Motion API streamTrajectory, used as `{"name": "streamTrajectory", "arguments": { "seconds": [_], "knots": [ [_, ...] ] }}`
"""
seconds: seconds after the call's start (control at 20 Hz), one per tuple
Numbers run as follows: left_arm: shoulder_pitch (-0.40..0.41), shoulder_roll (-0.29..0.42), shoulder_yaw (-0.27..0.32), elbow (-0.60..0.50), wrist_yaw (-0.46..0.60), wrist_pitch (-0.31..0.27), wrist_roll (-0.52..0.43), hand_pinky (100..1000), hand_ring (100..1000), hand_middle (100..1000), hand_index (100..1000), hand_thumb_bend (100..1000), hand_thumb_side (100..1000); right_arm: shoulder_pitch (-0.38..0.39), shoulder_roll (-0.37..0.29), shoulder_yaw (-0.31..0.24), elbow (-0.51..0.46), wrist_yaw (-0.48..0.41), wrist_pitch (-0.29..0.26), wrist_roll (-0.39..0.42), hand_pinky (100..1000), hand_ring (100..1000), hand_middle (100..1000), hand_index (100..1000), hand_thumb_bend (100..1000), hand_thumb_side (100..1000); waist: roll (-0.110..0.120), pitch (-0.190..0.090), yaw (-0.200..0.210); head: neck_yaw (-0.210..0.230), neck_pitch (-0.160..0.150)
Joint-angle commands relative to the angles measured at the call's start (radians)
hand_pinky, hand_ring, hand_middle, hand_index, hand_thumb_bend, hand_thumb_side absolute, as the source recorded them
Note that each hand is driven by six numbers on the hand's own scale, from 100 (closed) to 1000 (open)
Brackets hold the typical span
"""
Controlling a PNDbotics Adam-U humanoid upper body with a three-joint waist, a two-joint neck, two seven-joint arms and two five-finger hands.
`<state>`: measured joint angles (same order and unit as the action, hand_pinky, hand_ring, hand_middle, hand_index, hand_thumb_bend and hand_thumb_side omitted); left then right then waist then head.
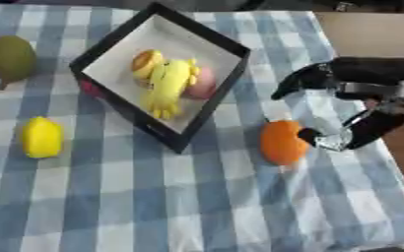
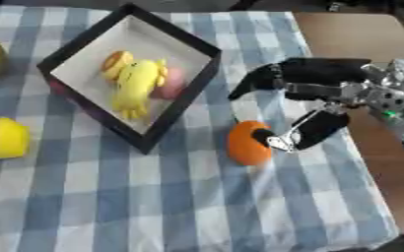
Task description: Pick up objects on the table and place them in the box.
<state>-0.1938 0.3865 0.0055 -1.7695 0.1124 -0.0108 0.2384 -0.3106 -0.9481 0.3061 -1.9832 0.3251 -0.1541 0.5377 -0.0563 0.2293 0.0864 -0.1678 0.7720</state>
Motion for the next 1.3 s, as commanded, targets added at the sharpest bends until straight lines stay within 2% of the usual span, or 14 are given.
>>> {"name": "streamTrajectory", "arguments": {
  "seconds": [0.05,0.5,0.75,0.9,1.3],
  "knots": [
    [-0.003,0.025,0.01,-0.015,-0.008,-0.001,0.002,869,1000,1000,885,106,883,0.0,0.011,0.008,-0.017,0.04,0.023,-0.001,905,915,816,909,152,409,0.018,-0.027,-0.005,0.003,-0.002],
    [0.005,0.022,0.003,-0.011,-0.007,0.001,-0.006,871,1000,1000,886,105,887,-0.004,0.064,0.04,-0.017,0.1,0.089,-0.001,908,920,824,921,180,379,0.023,-0.026,-0.009,-0.005,-0.002],
    [0.006,0.02,0.002,-0.011,-0.007,0.0,-0.007,872,1000,1000,886,105,888,0.006,0.067,0.045,-0.017,0.17,0.114,0.02,911,923,833,929,335,273,0.024,-0.022,-0.008,-0.009,-0.002],
    [0.007,0.02,0.001,-0.01,-0.006,0.0,-0.011,872,1000,1000,886,106,890,0.013,0.066,0.048,-0.017,0.203,0.12,0.04,904,912,819,918,417,258,0.024,-0.02,-0.008,-0.009,-0.002],
    [0.009,0.019,-0.002,-0.009,-0.004,-0.001,-0.016,873,1000,1000,887,106,891,0.03,0.059,0.041,-0.017,0.286,0.133,0.062,901,904,815,911,443,273,0.025,-0.018,-0.012,-0.014,-0.002]
  ]
}}
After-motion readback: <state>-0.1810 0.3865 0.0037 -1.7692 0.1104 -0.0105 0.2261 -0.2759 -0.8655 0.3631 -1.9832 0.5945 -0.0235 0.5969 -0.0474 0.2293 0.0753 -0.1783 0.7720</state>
